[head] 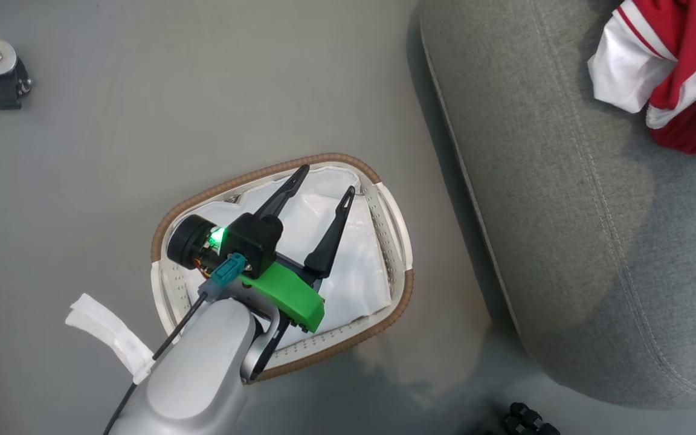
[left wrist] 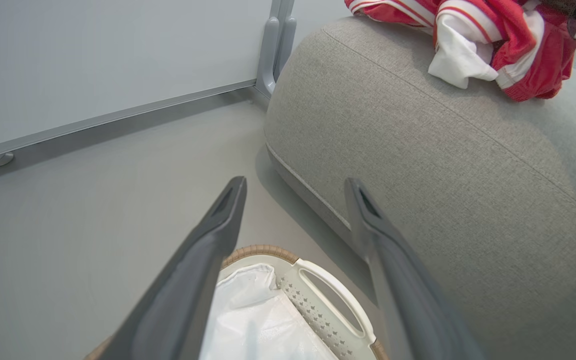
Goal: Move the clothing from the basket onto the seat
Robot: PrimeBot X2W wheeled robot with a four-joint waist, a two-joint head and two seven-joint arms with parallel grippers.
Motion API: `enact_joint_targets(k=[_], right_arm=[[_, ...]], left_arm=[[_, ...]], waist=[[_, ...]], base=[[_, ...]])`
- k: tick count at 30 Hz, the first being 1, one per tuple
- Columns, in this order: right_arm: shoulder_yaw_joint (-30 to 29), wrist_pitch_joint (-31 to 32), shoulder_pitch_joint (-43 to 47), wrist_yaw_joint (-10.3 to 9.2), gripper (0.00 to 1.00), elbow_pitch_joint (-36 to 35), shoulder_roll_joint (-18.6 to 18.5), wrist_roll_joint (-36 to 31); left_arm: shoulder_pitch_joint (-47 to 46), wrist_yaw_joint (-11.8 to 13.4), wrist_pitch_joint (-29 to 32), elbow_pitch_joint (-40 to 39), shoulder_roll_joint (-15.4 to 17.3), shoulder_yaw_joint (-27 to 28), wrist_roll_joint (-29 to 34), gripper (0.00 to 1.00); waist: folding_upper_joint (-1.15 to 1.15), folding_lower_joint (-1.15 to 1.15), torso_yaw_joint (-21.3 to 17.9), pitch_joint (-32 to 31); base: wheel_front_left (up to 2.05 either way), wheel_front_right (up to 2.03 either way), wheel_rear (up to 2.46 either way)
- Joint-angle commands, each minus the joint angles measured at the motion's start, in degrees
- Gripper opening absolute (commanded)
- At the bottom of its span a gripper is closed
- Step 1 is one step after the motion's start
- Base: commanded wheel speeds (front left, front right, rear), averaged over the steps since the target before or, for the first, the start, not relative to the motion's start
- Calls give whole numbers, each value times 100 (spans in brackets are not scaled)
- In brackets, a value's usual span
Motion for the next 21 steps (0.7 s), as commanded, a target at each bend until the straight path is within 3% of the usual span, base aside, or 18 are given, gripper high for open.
enact_joint_targets(k=[1, 13, 21], right_arm=[[50, -1, 150, -8, 100, -56, -10, 59], [893, 0, 993, -8, 100, -419, 27, 373], [1169, 0, 1216, -8, 100, -579, 49, 463]], left_arm=[[59, -16, -4, -12, 46, 28, -28, 100], [431, -16, -4, -202, 49, 539, -208, 100], [979, -15, -4, -221, -133, 1296, -221, 100]], waist=[[0, -1, -98, -125], [0, -1, -325, -1053], [0, -1, -70, -1908]], base=[[0, 0, 0], [0, 0, 0], [0, 0, 0]])
